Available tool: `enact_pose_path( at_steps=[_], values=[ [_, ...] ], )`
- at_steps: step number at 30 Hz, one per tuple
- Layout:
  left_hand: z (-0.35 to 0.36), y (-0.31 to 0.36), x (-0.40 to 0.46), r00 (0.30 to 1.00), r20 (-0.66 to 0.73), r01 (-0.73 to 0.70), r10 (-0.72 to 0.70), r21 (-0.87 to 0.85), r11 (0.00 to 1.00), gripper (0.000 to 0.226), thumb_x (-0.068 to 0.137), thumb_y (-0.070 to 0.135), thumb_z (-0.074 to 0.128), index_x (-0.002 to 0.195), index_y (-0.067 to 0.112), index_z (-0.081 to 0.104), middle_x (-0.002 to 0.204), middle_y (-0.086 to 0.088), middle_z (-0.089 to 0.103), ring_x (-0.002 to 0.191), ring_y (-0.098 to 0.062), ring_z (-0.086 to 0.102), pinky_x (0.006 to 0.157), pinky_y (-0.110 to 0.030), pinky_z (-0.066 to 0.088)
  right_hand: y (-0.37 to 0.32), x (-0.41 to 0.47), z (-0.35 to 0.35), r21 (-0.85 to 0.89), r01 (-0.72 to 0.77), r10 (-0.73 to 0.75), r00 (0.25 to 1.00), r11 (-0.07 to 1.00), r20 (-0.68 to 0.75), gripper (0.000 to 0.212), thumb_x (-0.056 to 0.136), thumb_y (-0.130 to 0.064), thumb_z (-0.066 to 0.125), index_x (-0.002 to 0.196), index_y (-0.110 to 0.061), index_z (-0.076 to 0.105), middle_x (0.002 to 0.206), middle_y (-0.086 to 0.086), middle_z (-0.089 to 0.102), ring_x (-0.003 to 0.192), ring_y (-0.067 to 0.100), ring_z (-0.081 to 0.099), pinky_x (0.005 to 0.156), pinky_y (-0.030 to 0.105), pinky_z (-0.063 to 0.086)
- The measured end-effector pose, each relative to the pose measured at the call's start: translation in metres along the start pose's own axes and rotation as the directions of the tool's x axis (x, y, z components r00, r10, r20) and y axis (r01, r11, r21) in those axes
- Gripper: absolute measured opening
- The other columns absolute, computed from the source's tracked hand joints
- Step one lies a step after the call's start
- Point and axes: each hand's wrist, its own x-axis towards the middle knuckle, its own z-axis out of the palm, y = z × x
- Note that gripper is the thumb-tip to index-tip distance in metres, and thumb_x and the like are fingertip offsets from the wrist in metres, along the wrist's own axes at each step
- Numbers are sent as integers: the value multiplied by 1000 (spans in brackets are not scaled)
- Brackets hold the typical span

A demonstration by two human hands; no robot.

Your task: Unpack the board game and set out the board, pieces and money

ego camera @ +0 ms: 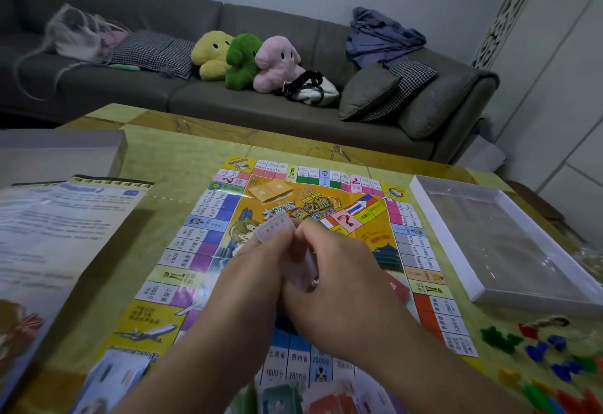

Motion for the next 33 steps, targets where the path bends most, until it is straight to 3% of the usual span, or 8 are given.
enact_pose_path(
  at_steps=[3,6,9,15,20,27,30,33],
  values=[
    [0,10,9,999,-41,12,-9,77,997,22,92,37,68,110,27,76,101,-3,81,100,-25,76,88,-43,57,8,23,0,-62,-38,38,999,997,-1,16,92,-28,71,92,-31,55,89,-13,63,79,5,62,59,21,48],
    [-6,15,16,998,-68,15,-4,164,986,50,71,42,81,118,29,68,116,-1,72,105,-21,69,92,-42,55,44,76,-2,-165,-155,145,987,974,-68,17,94,-26,69,87,-25,54,98,-6,66,84,14,65,61,29,51],
    [-15,15,23,993,-117,-1,22,175,985,27,86,18,76,111,27,68,112,2,72,99,-18,68,82,-38,56,95,135,4,-250,-235,215,971,939,-106,14,89,-21,71,95,-21,58,114,7,64,89,21,61,59,27,46],
    [-23,16,31,986,-164,-11,34,137,991,34,62,21,73,96,24,74,100,-9,78,99,-28,73,95,-56,57,141,188,21,-315,-286,218,947,905,-234,21,90,-18,76,101,-20,59,117,8,60,99,22,56,68,35,55],
    [-23,21,32,976,-211,-19,48,138,990,35,52,21,66,86,23,74,94,-7,79,97,-28,74,94,-54,58,161,190,33,-447,-312,296,949,839,-106,27,98,-51,64,106,-26,60,120,6,55,121,29,47,95,43,47],
    [-39,42,25,958,-265,-69,111,163,984,15,83,1,64,80,14,72,94,-12,78,97,-33,75,90,-48,59,123,139,3,-229,-225,139,930,947,-340,17,98,-14,51,97,-13,68,110,11,60,113,31,50,90,42,42],
    [-54,55,15,954,-262,-91,145,209,974,9,89,7,63,85,13,69,86,-7,75,84,-24,75,78,-35,59,71,85,1,-200,-86,37,970,976,-239,15,91,-4,57,95,-15,67,99,3,62,97,22,57,71,33,41],
    [-80,62,-2,938,-292,-94,187,303,948,26,101,1,49,87,13,67,85,-7,72,67,-18,67,62,-27,54,15,23,24,-176,39,-40,999,984,-6,18,94,-7,59,103,-20,67,102,-4,65,94,13,59,71,25,44]
  ],
)
